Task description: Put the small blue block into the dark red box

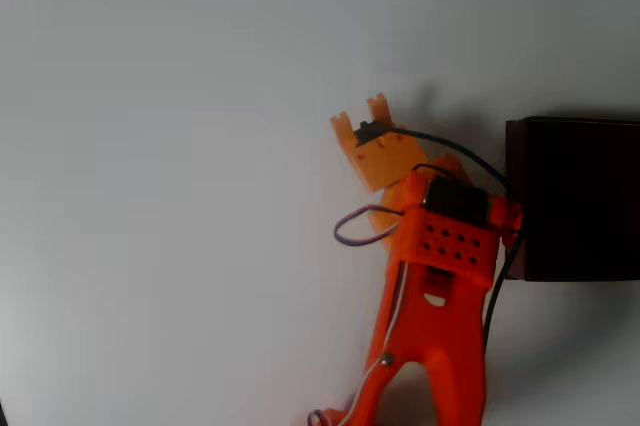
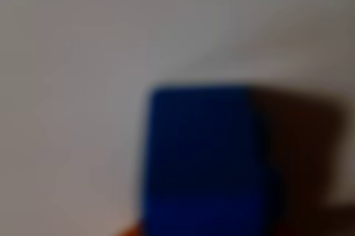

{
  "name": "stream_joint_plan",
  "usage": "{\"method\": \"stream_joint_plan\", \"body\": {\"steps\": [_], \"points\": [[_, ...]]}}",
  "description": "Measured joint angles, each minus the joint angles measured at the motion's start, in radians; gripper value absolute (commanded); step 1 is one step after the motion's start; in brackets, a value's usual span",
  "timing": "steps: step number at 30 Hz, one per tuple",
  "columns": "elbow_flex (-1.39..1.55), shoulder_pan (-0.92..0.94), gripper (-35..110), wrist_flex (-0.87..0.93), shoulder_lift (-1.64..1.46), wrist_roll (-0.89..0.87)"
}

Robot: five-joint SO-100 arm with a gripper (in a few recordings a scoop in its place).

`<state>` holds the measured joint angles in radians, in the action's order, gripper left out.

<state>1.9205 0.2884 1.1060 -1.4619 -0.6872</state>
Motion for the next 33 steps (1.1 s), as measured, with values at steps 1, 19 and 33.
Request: {"method": "stream_joint_plan", "body": {"steps": [1, 19, 33], "points": [[-0.003, 0.0, 0, 0.0, -0.002, 0.002], [0.16, 0.341, 0, 0.086, -0.776, 0.221], [-0.017, 0.46, 16, -0.213, -0.184, 0.399]]}}
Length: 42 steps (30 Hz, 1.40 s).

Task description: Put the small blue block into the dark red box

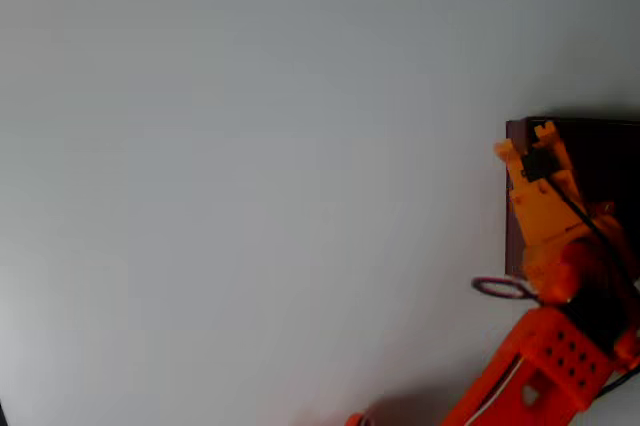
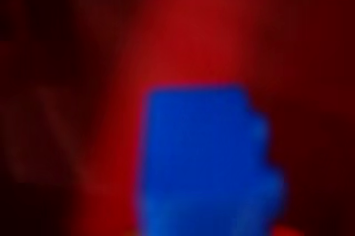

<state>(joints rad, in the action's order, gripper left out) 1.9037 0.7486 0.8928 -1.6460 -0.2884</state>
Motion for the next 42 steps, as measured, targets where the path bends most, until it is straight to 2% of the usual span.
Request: {"method": "stream_joint_plan", "body": {"steps": [4, 8, 12, 16, 18, 22, 29, 36, 42], "points": [[-0.117, 0.032, 17, 0.051, 0.176, 0.018], [-0.126, 0.02, 17, 0.098, 0.15, 0.087], [-0.072, -0.037, 15, 0.227, -0.035, 0.133], [0.098, -0.104, 16, 0.31, -0.359, 0.16], [0.232, -0.183, 14, 0.322, -0.572, 0.172], [0.459, -0.365, 0, 0.383, -1.009, 0.176], [0.746, -0.821, 0, 0.525, -1.617, 0.202], [0.992, -1.167, 0, 0.471, -1.697, 0.213], [1.083, -1.253, 0, 0.453, -1.704, 0.238]]}}
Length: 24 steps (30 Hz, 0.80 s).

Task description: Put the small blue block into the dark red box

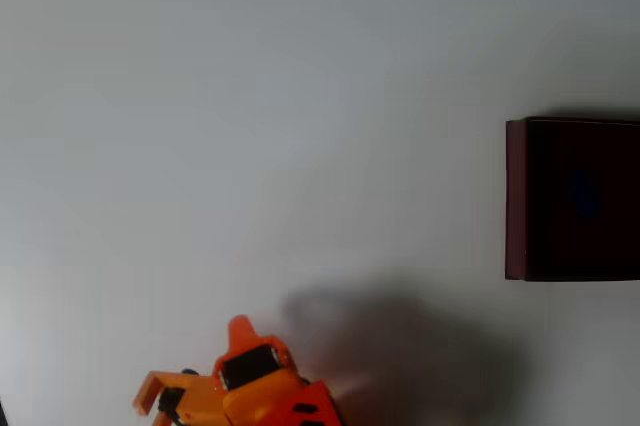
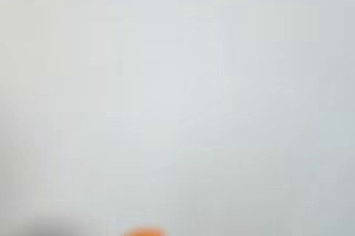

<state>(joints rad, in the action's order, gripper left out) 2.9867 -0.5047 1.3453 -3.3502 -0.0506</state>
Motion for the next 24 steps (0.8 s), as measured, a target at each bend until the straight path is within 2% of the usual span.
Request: {"method": "stream_joint_plan", "body": {"steps": [24], "points": [[0.012, -0.008, 0, -0.002, 0.002, 0.005]]}}
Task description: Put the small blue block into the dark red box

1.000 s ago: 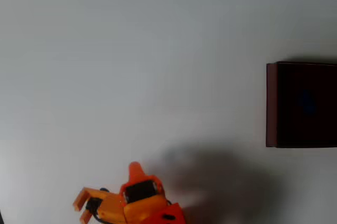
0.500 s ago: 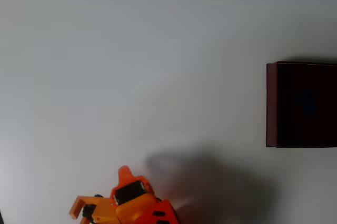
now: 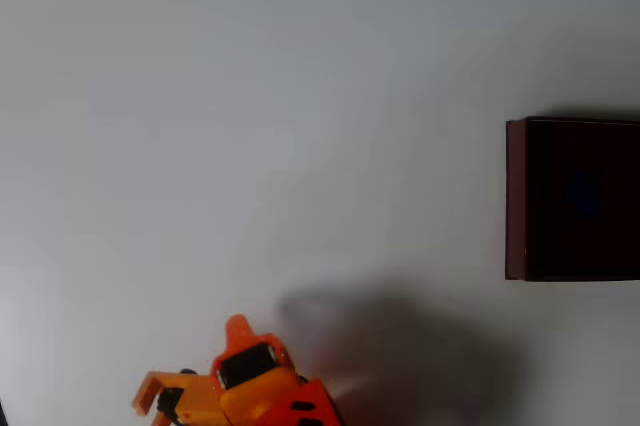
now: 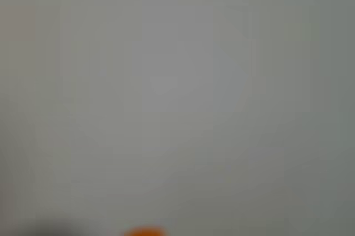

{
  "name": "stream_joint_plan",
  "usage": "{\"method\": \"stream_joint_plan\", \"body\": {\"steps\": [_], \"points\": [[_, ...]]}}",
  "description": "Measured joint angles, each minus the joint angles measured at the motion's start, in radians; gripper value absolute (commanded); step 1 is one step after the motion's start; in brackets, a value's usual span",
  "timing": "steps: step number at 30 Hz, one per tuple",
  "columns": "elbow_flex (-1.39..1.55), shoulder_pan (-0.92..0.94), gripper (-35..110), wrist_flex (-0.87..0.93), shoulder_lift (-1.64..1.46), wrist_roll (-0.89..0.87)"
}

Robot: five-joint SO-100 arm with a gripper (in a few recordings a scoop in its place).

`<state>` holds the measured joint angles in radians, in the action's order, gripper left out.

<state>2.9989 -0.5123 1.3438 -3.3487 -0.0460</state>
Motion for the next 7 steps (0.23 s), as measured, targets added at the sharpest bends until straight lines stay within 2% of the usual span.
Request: {"method": "stream_joint_plan", "body": {"steps": [7], "points": [[0.0, -0.005, 0, 0.0, 0.0, -0.014]]}}
